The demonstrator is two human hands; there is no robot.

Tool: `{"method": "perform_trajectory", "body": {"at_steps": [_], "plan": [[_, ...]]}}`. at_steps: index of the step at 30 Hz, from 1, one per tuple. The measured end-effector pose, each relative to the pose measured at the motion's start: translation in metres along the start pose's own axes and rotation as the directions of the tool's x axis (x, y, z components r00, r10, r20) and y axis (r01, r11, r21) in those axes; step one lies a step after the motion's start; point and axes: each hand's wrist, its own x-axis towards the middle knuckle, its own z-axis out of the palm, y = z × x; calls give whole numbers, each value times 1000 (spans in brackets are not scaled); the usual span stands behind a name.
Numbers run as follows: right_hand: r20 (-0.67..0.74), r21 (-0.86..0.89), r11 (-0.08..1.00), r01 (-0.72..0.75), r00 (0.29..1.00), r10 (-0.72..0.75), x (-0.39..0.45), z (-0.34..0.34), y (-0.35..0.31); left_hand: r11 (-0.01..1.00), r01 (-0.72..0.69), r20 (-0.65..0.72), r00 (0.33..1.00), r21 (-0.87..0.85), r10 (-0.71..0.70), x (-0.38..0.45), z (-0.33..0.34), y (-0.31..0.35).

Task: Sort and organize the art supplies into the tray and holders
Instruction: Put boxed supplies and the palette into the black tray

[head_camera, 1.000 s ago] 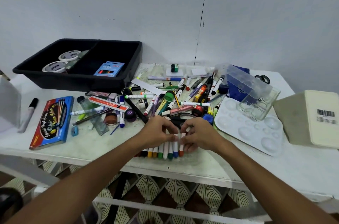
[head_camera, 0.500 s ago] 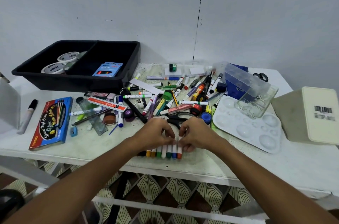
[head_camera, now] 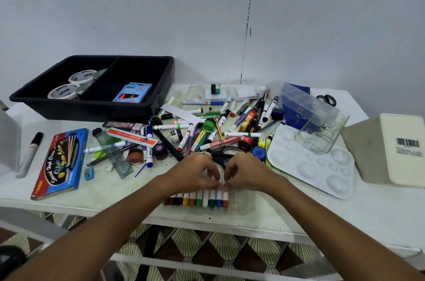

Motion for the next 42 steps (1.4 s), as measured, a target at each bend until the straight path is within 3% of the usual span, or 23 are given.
{"method": "perform_trajectory", "body": {"at_steps": [3, 6, 13, 17, 22, 26, 30, 36, 42], "plan": [[40, 120, 992, 38, 998, -43, 4, -14, 3, 1000, -19, -24, 1000, -17, 19, 5, -10, -3], [-47, 255, 965, 54, 998, -43, 13, -38, 8, 998, -39, -111, 993, -40, 34, 14, -28, -10], [-244, 286, 957, 45, 969, 27, 55, -101, 31, 999, 4, -260, 966, -32, -12, 53, -67, -38], [-298, 202, 979, -19, 951, 80, 88, -118, 41, 999, 45, -318, 947, 9, -40, 86, -80, -55], [-298, -158, 980, -122, 952, 71, 131, -119, 53, 988, 113, -193, 977, 106, -91, 130, -84, -79], [-244, -290, 949, -120, 969, 47, 157, -120, 60, 953, 127, -5, 991, 275, -131, 155, -81, -86], [-177, -366, 929, -63, 984, -3, 177, -124, 70, 919, 103, 89, 985, 381, -147, 167, -76, -94], [-159, -418, 908, -19, 986, -53, 190, -122, 75, 923, 92, 128, 980, 373, -149, 174, -73, -105], [-107, -483, 876, -21, 994, -36, 195, -123, 70, 966, 124, 173, 971, 228, -165, 180, -83, -111]]}}
